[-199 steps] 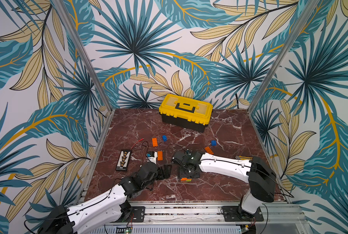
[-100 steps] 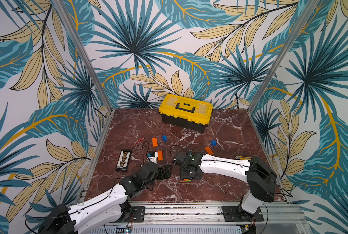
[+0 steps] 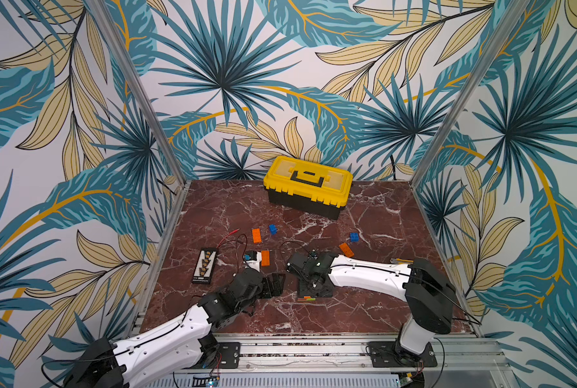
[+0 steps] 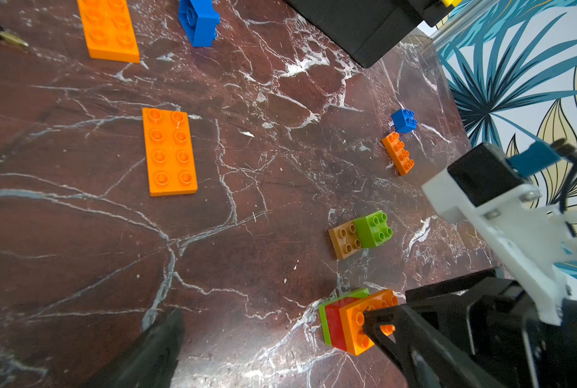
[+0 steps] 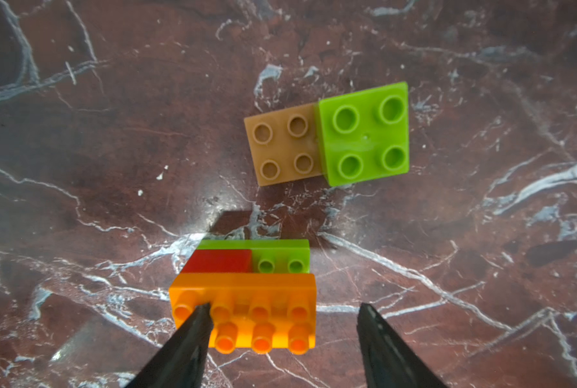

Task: Assemble the number 5 with lego
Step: Assemble the lego brick with the lego brick.

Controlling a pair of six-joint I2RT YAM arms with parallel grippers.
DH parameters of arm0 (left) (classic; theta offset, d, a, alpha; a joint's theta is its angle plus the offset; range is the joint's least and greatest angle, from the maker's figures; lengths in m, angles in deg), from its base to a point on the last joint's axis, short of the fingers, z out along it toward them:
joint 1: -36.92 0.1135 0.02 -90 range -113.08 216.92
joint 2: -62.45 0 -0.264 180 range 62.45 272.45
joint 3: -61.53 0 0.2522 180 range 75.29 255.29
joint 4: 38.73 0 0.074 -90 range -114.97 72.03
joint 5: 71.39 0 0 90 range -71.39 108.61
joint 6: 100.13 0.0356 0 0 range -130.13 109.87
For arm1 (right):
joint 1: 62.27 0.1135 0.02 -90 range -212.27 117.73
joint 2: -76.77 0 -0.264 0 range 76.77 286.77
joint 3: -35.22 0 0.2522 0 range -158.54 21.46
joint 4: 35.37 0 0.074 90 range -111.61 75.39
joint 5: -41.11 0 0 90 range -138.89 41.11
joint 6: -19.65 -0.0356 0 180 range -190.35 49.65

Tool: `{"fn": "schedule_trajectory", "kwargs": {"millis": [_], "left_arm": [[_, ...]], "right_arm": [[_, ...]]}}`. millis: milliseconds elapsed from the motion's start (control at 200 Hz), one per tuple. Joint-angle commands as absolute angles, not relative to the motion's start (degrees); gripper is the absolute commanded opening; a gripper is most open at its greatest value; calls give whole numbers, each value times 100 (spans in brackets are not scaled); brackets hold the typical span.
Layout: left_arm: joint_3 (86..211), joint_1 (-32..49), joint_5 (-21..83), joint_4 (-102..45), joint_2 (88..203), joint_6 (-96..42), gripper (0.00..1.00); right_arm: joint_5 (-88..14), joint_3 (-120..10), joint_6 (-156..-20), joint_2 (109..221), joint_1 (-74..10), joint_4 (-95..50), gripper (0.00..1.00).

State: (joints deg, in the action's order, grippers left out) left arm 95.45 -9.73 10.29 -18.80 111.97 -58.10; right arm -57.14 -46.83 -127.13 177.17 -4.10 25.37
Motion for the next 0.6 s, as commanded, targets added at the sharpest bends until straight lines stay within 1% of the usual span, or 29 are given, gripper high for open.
{"fn": "schedule_trajectory", "kwargs": {"millis": [0, 365, 596], "left_arm": [[9606, -931, 1000, -1955, 11234, -5760, 100], [9821, -922, 822, -1805, 11525, -5846, 100], [9892, -927, 720, -1678, 11475, -5848, 100]], "right_arm": [[-5707, -4289, -12697, 18022, -417, 2675, 71], [-5832, -4193, -12591, 18005, -416, 2755, 71], [-5782, -4270, -12543, 18039, -419, 2762, 71]]}}
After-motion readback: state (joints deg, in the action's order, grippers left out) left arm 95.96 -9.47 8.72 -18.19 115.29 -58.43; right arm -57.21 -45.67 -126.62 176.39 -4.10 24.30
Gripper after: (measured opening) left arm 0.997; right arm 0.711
